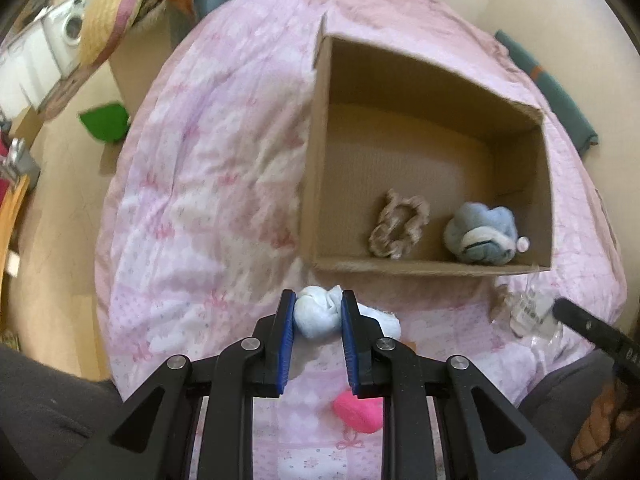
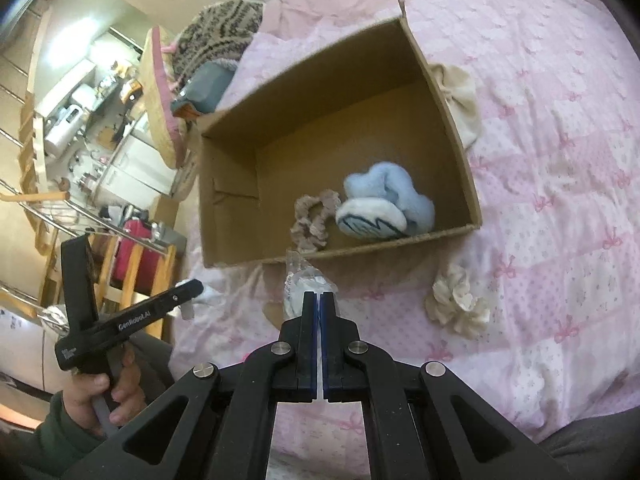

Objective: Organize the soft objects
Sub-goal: 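Lower the sock and plastic bag into the box and open both tools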

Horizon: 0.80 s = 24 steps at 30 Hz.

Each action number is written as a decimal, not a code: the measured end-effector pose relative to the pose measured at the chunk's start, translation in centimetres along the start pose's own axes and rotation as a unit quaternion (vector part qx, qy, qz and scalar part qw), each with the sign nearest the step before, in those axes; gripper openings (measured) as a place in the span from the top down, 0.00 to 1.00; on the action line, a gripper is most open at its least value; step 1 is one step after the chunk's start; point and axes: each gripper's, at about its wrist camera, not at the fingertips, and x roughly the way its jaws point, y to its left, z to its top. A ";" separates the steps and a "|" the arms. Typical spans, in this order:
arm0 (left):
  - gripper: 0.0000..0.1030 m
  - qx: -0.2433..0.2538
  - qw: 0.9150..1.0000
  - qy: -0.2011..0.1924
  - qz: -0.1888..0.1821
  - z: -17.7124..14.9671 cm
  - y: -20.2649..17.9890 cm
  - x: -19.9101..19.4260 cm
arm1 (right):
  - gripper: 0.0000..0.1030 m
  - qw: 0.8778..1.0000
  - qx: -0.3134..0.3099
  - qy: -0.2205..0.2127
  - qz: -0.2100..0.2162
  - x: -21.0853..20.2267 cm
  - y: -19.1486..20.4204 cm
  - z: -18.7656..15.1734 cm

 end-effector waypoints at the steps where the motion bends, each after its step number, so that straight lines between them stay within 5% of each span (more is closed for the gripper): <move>1: 0.81 0.007 1.000 -0.009 0.001 0.3 -0.3 -0.5 | 0.97 1.000 -0.001 -0.009 0.004 -0.5 0.1 0.2; 14: 0.81 0.048 0.995 -0.093 0.002 7.3 -3.6 -1.9 | 0.97 0.994 -0.031 -0.093 0.041 -1.2 2.0 6.0; 22: 0.81 0.064 0.993 -0.098 -0.034 6.8 -4.9 2.0 | 0.97 0.997 -0.018 -0.071 0.012 2.8 0.0 5.9; 24: 0.81 0.071 0.992 -0.101 -0.016 6.6 -5.3 2.5 | 0.97 0.997 -0.020 -0.070 0.007 3.1 0.0 5.7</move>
